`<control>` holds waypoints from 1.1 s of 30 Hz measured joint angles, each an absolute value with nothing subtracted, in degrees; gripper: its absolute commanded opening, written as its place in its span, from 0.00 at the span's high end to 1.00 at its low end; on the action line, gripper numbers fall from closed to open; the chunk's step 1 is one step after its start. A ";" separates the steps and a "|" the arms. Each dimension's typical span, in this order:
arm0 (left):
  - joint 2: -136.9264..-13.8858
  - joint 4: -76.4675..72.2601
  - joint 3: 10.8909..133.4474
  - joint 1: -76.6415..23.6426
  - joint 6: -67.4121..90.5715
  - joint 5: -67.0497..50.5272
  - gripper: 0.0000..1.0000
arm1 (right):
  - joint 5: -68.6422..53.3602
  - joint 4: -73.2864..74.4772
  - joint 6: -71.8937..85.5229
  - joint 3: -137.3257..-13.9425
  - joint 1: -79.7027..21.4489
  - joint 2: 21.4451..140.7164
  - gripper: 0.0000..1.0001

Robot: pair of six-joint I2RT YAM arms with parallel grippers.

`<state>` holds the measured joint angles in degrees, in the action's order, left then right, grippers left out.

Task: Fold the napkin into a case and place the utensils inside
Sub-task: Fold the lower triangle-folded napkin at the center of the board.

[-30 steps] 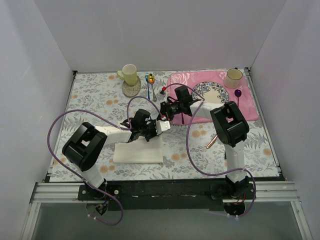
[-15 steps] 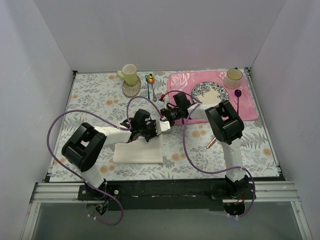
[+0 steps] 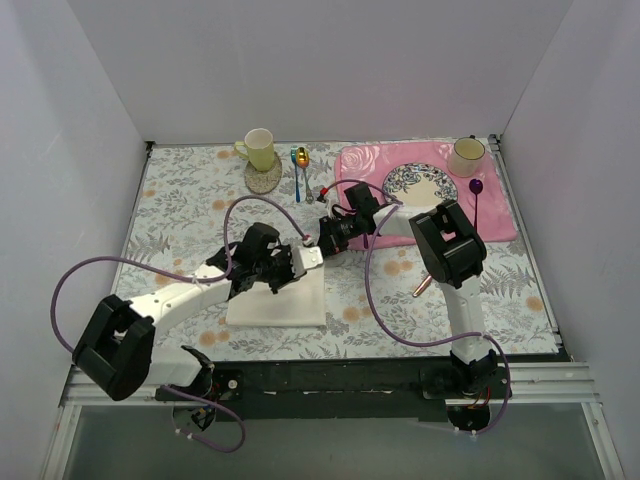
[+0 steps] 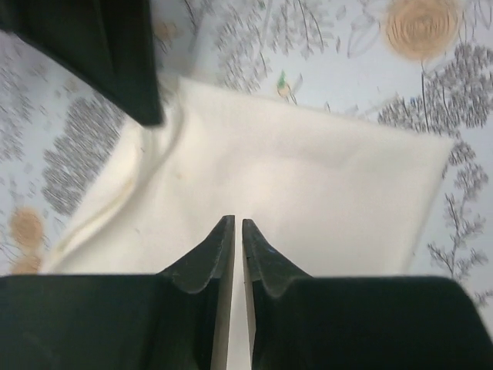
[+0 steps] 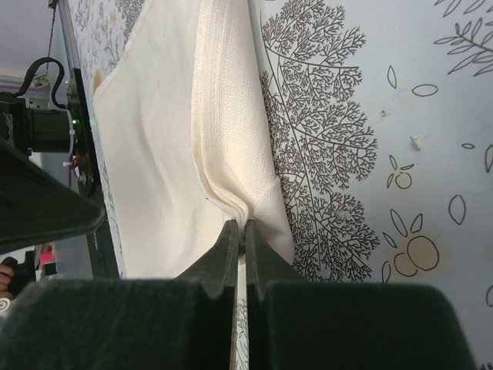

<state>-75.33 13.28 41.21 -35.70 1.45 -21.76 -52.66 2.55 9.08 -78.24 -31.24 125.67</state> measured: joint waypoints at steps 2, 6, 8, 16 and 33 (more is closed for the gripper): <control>-73.76 15.57 39.13 -35.27 1.50 -21.43 0.92 | -52.71 2.57 8.80 -78.24 -31.24 125.64 0.99; -76.29 19.42 36.77 -34.87 2.02 -19.66 0.95 | -52.86 2.72 8.19 -78.24 -31.27 125.51 0.99; -78.37 19.94 36.77 -34.83 2.44 -18.92 0.96 | -52.80 2.98 7.46 -78.24 -31.40 125.27 0.99; -79.90 19.38 37.50 -34.57 4.01 -18.48 0.97 | -51.31 4.86 4.25 -77.58 -32.95 120.99 0.99; -81.03 18.72 38.04 -33.15 5.04 -19.64 0.97 | -47.83 13.87 -6.94 -74.50 -34.96 118.69 0.99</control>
